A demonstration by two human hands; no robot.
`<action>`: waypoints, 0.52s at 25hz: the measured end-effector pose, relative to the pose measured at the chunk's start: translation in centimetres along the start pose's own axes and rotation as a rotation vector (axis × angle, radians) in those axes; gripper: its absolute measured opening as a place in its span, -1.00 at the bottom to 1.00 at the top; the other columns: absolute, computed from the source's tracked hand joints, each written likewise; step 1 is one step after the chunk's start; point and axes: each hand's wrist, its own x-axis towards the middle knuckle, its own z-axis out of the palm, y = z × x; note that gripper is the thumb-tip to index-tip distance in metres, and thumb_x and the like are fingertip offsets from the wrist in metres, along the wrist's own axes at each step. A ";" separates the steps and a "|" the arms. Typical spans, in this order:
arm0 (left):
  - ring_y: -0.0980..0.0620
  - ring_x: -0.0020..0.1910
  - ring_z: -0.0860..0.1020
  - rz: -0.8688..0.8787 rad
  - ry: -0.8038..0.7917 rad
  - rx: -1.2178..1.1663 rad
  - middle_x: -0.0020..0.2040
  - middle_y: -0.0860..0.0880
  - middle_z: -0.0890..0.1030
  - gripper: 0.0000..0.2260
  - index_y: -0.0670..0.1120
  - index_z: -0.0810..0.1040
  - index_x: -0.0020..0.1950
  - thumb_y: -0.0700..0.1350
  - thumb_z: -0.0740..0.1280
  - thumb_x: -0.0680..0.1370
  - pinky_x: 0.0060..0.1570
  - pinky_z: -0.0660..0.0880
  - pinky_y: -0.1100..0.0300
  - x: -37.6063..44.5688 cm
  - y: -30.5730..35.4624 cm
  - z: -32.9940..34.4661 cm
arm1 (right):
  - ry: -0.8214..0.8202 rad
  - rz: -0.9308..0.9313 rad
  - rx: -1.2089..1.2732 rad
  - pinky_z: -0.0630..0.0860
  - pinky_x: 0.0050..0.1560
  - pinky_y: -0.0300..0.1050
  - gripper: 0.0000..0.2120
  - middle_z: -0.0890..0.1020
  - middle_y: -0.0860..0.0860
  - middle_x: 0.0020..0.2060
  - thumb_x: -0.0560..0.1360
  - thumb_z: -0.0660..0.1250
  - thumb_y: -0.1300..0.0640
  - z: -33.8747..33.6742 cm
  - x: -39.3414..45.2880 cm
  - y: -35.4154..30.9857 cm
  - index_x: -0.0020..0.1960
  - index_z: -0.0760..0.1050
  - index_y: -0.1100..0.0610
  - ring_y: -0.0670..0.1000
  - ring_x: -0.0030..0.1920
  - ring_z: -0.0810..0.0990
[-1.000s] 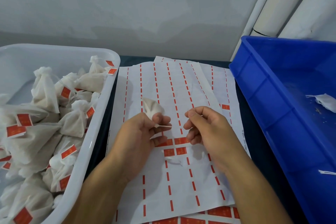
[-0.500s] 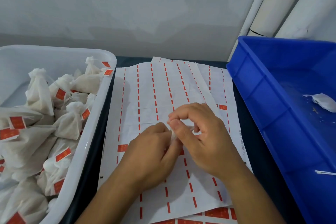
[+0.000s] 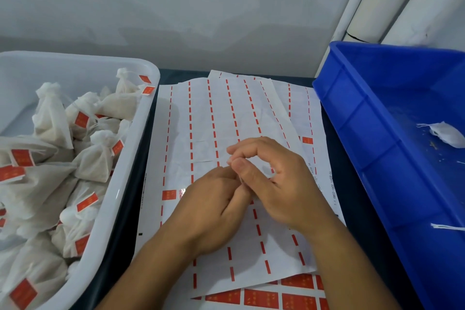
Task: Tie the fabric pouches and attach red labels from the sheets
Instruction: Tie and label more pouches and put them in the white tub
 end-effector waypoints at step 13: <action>0.37 -0.13 0.60 -0.413 0.128 -0.330 -0.23 0.25 0.66 -0.58 0.31 0.63 -0.25 0.07 0.11 0.70 -0.30 0.47 0.40 0.8 0.3 -0.8 | -0.079 0.114 0.059 0.59 0.10 -0.31 -0.93 0.64 -0.23 -0.05 0.63 0.34 0.01 -0.5 -0.2 0.5 0.10 0.50 -0.14 -0.11 0.08 0.65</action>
